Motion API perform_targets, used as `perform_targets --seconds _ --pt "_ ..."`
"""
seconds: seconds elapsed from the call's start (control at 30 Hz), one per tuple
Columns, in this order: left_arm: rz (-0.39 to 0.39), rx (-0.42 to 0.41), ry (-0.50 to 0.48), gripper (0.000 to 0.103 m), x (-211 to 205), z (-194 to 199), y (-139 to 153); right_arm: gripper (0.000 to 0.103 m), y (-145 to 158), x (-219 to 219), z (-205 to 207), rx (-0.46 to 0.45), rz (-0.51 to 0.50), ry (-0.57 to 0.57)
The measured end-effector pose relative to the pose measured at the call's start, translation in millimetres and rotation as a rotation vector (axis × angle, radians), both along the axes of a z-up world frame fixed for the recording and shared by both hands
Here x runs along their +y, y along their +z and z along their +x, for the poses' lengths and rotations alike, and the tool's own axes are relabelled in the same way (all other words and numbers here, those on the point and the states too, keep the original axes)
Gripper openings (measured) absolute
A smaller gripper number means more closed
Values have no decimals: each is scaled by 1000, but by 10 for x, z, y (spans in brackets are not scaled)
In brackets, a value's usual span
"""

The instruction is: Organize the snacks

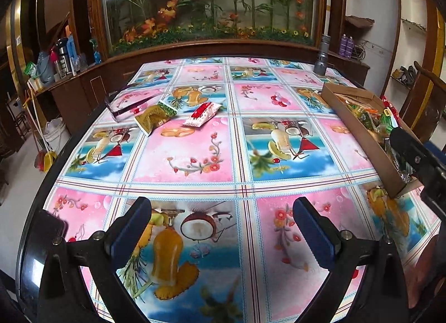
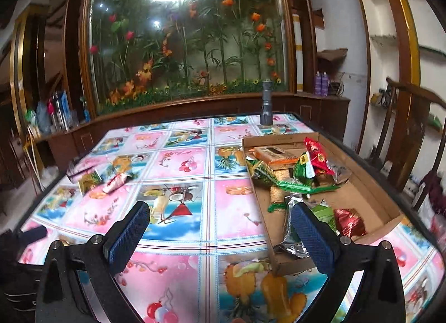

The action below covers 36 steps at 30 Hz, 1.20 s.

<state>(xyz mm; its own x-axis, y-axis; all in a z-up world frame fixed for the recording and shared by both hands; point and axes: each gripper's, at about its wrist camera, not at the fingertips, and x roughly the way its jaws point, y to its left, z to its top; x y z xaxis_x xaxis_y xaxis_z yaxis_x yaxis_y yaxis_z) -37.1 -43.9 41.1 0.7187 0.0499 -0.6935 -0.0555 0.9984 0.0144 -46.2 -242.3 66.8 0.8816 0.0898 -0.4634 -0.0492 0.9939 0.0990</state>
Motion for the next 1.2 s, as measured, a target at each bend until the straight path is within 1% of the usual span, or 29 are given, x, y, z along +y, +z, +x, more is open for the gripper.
perform_targets --seconds 0.13,0.2,0.27,0.37,0.47,0.67,0.7,0.77,0.8,0.87,0.97,1.1,1.13,1.2 --pt "5 5 11 101 6 6 -9 103 -130 37 157 108 16 41" --pt "5 11 11 101 9 15 -20 103 -172 81 170 130 12 69" --pt "19 16 18 101 4 19 -30 103 -208 166 174 146 -25 96" --pt "16 19 11 101 2 21 -33 103 -244 188 177 161 -21 113" --pt "19 16 16 101 4 23 -30 103 -293 149 223 197 5 110" --pt "11 41 17 101 16 38 -54 102 -371 46 308 254 40 63" --pt "12 47 18 101 14 44 -62 102 -386 59 317 264 31 64" --pt "10 58 17 101 19 53 -77 102 -438 155 339 291 -45 59" --pt "7 61 19 101 24 55 -79 102 -455 222 346 300 -103 54" --pt "-2 64 20 101 44 58 -82 102 -483 270 366 317 -145 57" --pt "-11 70 26 101 64 63 -91 102 -481 246 361 316 -141 57" --pt "-20 79 28 101 81 72 -101 102 -503 281 363 338 -184 78" --pt "-22 80 29 101 85 73 -102 102 -517 294 368 349 -186 84" --pt "-25 81 29 101 87 74 -102 102 -598 270 419 411 -147 101"
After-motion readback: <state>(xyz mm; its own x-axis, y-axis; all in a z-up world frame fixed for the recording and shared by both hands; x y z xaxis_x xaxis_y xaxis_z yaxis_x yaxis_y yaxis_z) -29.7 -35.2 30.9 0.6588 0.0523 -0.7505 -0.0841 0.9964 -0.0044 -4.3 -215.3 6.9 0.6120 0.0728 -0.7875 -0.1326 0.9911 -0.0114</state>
